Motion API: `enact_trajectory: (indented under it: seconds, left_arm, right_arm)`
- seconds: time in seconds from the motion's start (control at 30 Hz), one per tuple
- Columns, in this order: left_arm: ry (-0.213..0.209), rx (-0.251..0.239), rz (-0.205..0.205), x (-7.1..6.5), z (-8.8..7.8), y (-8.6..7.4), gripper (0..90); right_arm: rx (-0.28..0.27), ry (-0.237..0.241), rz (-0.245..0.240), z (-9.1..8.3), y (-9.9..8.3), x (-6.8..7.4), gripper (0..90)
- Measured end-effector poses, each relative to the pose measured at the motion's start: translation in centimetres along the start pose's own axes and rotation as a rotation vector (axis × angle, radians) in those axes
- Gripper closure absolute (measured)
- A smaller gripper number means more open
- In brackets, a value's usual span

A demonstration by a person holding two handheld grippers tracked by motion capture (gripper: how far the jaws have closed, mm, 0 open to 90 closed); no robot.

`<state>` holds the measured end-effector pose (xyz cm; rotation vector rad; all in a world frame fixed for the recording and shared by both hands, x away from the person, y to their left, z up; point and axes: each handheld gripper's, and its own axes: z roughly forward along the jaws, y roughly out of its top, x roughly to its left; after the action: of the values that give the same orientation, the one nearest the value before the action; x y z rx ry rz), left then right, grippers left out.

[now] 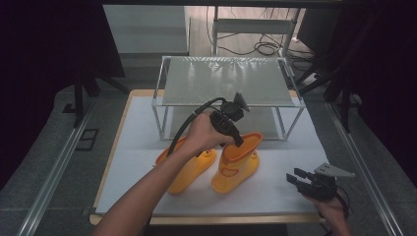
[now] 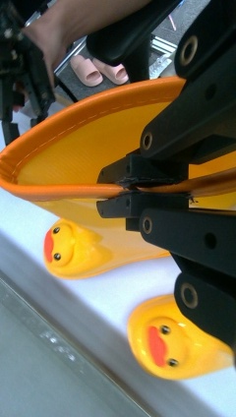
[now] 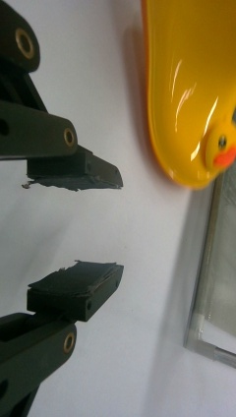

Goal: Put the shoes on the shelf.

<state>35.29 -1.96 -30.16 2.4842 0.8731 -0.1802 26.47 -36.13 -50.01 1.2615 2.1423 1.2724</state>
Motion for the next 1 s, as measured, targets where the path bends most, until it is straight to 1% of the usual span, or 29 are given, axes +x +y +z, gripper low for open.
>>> enact_trajectory:
  seconds: [0.07, 0.17, 0.2, 0.23, 0.33, 0.4, 0.43, 0.5, 0.53, 0.57, 0.6, 0.7, 0.73, 0.8, 0.9, 0.97, 1.0]
  left_arm:
    - [-0.006, -0.014, 0.0, 0.2, -0.8, -1.2, 86.5]
    - [-0.004, -0.035, -0.002, 0.4, -1.4, -3.0, 86.5]
    - [0.0, -0.033, 0.003, 0.6, -1.6, -3.8, 86.6]
    - [0.004, -0.032, 0.001, 0.8, -1.6, -4.3, 86.5]
    - [0.013, -0.034, -0.011, 1.7, -1.7, -5.9, 86.6]
    - [0.028, -0.019, -0.001, 2.2, -1.7, -6.9, 86.5]
    - [0.018, -0.029, -0.005, 2.4, -1.8, -7.4, 86.5]
    - [0.02, -0.034, -0.007, 2.7, -1.8, -8.2, 86.3]
    - [0.011, -0.04, -0.01, 2.8, -1.9, -8.6, 86.3]
    - [0.011, -0.04, -0.01, 2.8, -1.9, -8.6, 86.2]
    - [0.003, -0.042, -0.012, 3.0, -1.8, -9.3, 86.1]
    - [0.003, -0.048, -0.019, 3.0, -1.8, -10.1, 85.5]
    - [0.008, -0.05, -0.021, 3.0, -1.8, -10.3, 85.2]
    - [0.003, -0.051, -0.028, 3.1, -1.8, -10.5, 83.3]
    - [0.029, -0.059, -0.024, 3.1, -2.0, -10.5, 76.2]
    - [0.03, -0.069, -0.02, 3.1, -2.2, -10.5, 72.2]
    - [0.033, -0.075, -0.017, 3.1, -2.3, -10.4, 68.7]
  right_arm:
    - [-0.001, 0.001, 0.001, 0.0, 0.0, 0.1, 53.1]
    - [0.003, 0.004, -0.004, 0.2, 0.1, 0.3, 53.1]
    - [0.004, 0.003, -0.006, 0.2, 0.1, 0.3, 53.1]
    - [0.004, 0.003, -0.008, 0.3, 0.1, 0.4, 53.1]
    - [0.011, 0.005, -0.008, 0.4, 0.0, 0.4, 53.1]
    - [0.016, 0.005, -0.006, 0.5, 0.0, 0.4, 53.1]
    - [0.016, 0.005, -0.005, 0.6, 0.0, 0.4, 53.1]
    - [0.015, 0.004, -0.005, 0.5, 0.0, 0.3, 53.1]
    - [0.012, 0.004, -0.002, 0.5, 0.0, 0.3, 53.1]
    - [0.012, 0.004, -0.002, 0.5, 0.0, 0.3, 53.1]
    - [0.012, 0.004, -0.001, 0.5, 0.0, 0.3, 53.1]
    - [0.015, 0.003, -0.002, 0.5, -0.1, 0.3, 53.1]
    - [0.016, 0.002, -0.005, 0.5, -0.1, 0.3, 53.1]
    - [0.018, 0.001, -0.007, 0.6, -0.1, 0.3, 53.1]
    - [0.02, 0.001, -0.009, 0.6, -0.1, 0.3, 53.1]
    - [0.02, 0.0, -0.009, 0.6, -0.1, 0.3, 53.0]
    - [0.019, 0.0, -0.009, 0.6, -0.1, 0.2, 53.0]
